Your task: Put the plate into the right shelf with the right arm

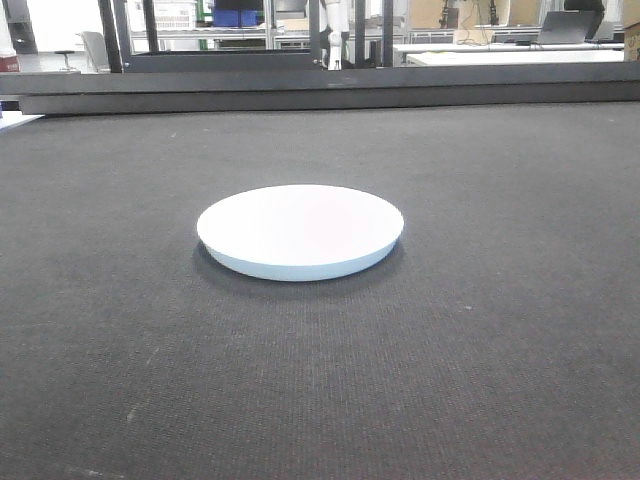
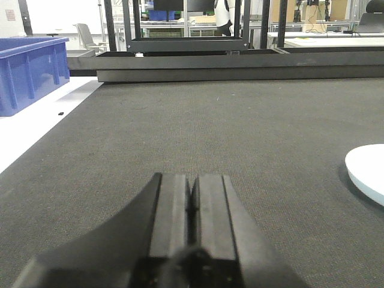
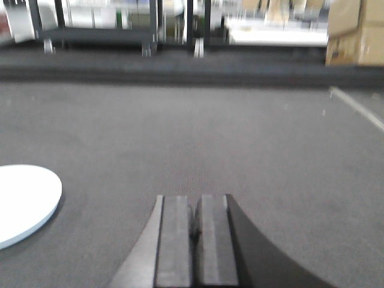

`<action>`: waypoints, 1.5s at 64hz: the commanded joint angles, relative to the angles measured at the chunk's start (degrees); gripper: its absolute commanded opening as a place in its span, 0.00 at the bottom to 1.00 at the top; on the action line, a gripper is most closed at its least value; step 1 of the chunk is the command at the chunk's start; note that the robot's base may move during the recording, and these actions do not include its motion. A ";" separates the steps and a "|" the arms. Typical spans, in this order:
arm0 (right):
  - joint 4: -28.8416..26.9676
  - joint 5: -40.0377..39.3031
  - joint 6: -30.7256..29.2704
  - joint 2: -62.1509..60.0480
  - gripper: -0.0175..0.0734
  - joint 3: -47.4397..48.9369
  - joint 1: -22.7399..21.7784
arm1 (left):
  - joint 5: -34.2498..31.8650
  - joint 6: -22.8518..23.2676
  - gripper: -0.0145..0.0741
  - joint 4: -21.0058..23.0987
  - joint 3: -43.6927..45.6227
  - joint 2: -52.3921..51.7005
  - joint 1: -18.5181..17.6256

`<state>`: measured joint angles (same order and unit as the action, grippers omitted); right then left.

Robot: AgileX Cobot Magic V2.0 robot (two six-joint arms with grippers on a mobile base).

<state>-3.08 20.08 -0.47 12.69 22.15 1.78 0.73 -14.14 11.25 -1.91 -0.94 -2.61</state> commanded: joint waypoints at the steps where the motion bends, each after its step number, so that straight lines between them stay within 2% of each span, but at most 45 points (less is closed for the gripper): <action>1: 0.50 -1.83 0.14 7.74 0.48 5.86 -0.15 | -5.00 0.14 0.11 0.12 -0.43 -0.66 -0.34; 9: 0.50 -0.76 0.14 18.35 0.77 11.14 -0.13 | -5.00 0.14 0.11 0.12 -0.43 -0.66 -0.34; 15: 0.64 0.31 0.14 25.88 0.84 15.93 0.98 | -5.00 0.14 0.11 0.12 -0.43 -0.66 -0.34; 23: 0.88 3.95 0.47 36.20 0.84 25.17 6.13 | -5.00 0.14 0.11 0.12 -0.43 -0.66 -0.34; 29: 1.43 7.32 4.27 43.75 0.84 33.16 11.97 | -5.00 0.14 0.11 0.12 -0.43 -0.66 -0.34; 37: 5.47 14.05 12.24 55.03 0.84 43.77 18.89 | -5.00 0.14 0.11 0.12 -0.43 -0.66 -0.34; 47: 13.65 23.28 24.22 68.53 0.84 55.79 24.60 | -5.00 0.14 0.11 0.12 -0.43 -0.66 -0.34; 52: 16.57 27.18 27.42 75.07 0.84 60.99 26.45 | -5.00 0.14 0.11 0.12 -0.43 -0.66 -0.34; 67: 16.53 29.82 27.67 88.55 0.84 70.97 28.49 | -5.00 0.14 0.11 0.12 -0.43 -0.66 -0.34; 96: 13.86 22.93 27.67 98.47 0.84 71.55 28.49 | -5.00 0.14 0.11 0.12 -0.43 -0.66 -0.34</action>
<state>9.95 46.03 27.03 113.90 91.66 30.30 0.73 -14.14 11.25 -1.91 -0.94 -2.61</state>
